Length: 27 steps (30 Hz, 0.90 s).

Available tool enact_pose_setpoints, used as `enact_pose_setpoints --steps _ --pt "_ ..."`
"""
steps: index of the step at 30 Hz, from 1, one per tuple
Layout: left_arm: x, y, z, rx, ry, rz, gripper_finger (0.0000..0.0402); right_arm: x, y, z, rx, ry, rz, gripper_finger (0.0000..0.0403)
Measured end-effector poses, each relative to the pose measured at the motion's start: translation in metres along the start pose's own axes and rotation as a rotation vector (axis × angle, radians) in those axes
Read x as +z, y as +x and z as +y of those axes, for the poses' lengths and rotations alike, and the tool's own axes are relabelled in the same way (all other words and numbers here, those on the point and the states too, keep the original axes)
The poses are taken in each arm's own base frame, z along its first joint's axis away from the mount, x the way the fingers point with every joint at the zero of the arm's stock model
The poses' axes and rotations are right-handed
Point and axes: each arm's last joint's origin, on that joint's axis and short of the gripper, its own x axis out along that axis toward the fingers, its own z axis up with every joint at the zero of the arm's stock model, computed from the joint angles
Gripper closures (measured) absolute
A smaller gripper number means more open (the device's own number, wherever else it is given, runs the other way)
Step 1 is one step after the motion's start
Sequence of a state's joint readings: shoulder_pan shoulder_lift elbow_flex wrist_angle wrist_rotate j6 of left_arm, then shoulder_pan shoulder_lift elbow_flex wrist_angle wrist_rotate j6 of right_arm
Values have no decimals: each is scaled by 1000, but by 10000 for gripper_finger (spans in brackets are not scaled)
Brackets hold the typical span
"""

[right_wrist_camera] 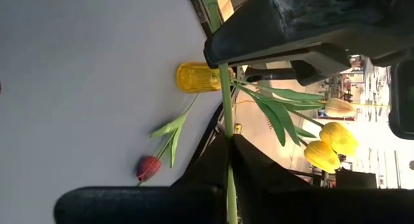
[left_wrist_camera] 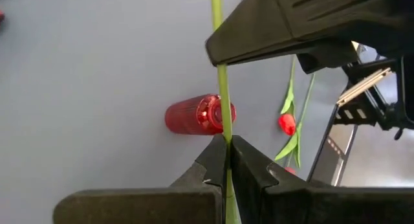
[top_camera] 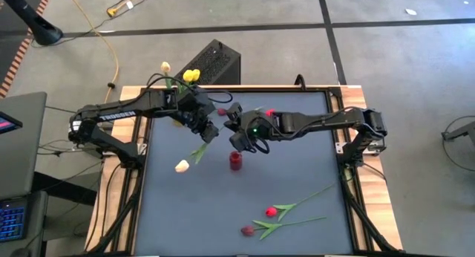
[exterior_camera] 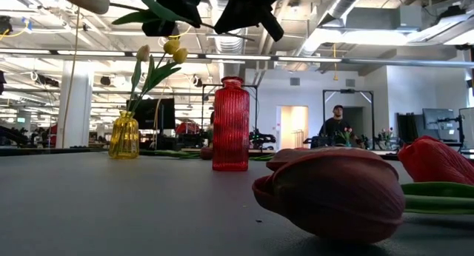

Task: Sort flowers into vase by color
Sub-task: Put the white flower into the yellow vase

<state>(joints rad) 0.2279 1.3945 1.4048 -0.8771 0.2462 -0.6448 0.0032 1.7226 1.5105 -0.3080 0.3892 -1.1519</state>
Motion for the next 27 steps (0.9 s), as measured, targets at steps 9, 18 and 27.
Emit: enact_pose_setpoints --steps 9,18,27 --pt "-3 2 -5 18 137 -15 380 -1 0 5 62 125 -20 378" --pt "7 -12 -10 61 348 -110 273 -19 5 9 201 289 -7 383" --pt "11 -72 -16 307 550 -439 224 -67 -6 -6 440 584 -106 384"
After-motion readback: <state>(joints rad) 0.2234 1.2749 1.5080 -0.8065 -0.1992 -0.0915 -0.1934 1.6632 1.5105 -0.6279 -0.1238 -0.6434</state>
